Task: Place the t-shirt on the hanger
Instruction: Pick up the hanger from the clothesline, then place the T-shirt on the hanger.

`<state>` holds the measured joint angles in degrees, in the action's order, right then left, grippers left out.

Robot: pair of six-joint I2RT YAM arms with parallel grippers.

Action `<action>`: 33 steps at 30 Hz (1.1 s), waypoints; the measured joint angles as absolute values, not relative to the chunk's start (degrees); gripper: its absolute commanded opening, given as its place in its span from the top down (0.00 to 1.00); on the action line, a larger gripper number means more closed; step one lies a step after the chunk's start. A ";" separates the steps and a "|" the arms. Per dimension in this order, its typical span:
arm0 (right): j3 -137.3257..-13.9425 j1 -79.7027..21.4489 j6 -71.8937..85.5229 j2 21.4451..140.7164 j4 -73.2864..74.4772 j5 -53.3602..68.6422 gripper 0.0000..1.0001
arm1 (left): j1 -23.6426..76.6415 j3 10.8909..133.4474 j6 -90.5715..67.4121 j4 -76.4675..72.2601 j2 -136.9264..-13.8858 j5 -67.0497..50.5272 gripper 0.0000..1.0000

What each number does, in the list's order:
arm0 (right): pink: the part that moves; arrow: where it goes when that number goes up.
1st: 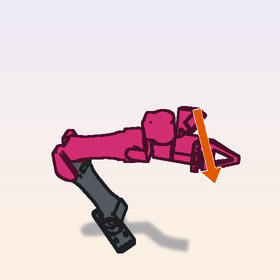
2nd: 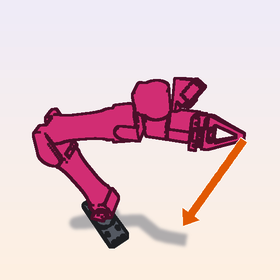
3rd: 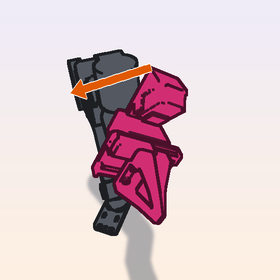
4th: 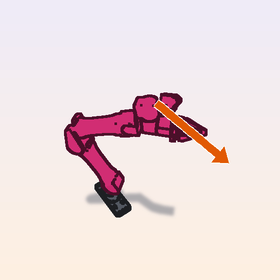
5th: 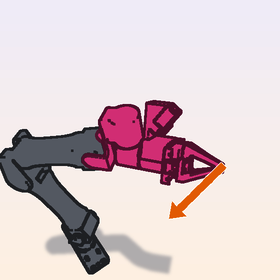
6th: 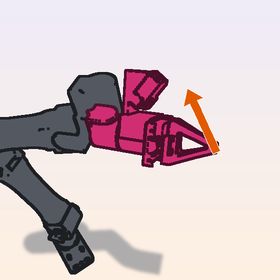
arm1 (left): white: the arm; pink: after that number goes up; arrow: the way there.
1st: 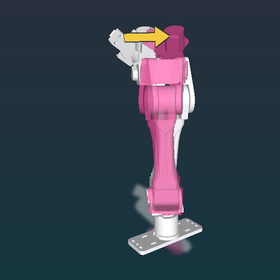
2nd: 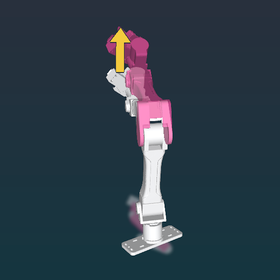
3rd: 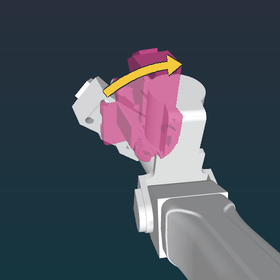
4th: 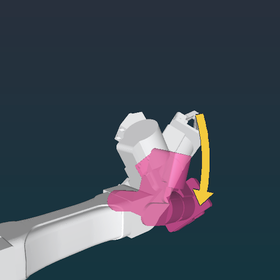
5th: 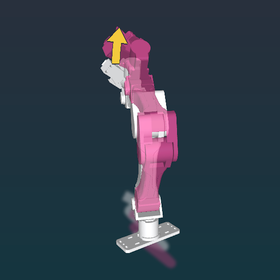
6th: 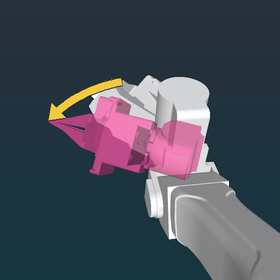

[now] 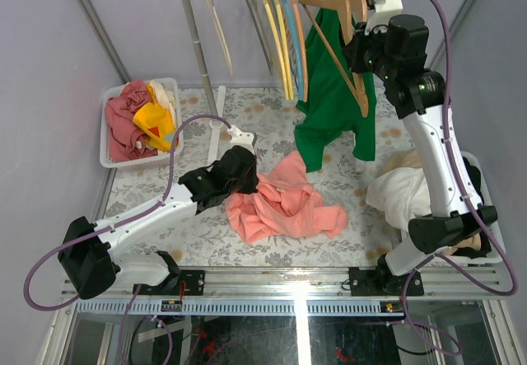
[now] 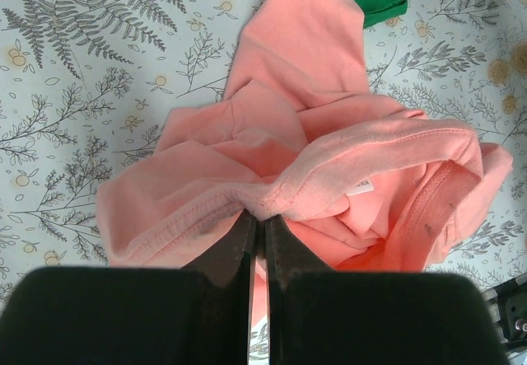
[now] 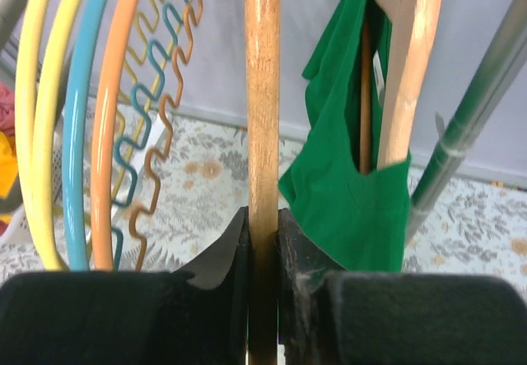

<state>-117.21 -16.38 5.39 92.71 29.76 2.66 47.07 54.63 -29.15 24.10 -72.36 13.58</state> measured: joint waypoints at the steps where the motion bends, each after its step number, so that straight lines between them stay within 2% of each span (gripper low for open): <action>1: -116.14 -16.38 5.43 91.74 30.39 2.70 1.00 | 47.07 54.63 -29.15 24.10 -72.36 13.47 1.00; 14: -99.94 -16.38 10.20 71.29 39.42 2.72 1.00 | 47.07 55.88 -29.04 25.41 -72.36 13.30 1.00; 21: -89.69 -16.38 14.76 56.45 50.22 4.93 1.00 | 47.07 55.92 -28.82 26.02 -72.27 13.30 1.00; 26: -86.04 -16.38 17.26 47.55 58.52 10.35 1.00 | 47.07 55.92 -28.80 26.70 -71.66 13.37 1.00; 33: -79.31 -16.38 19.55 36.29 64.47 24.03 1.00 | 47.07 56.23 -28.56 27.31 -71.66 13.54 1.00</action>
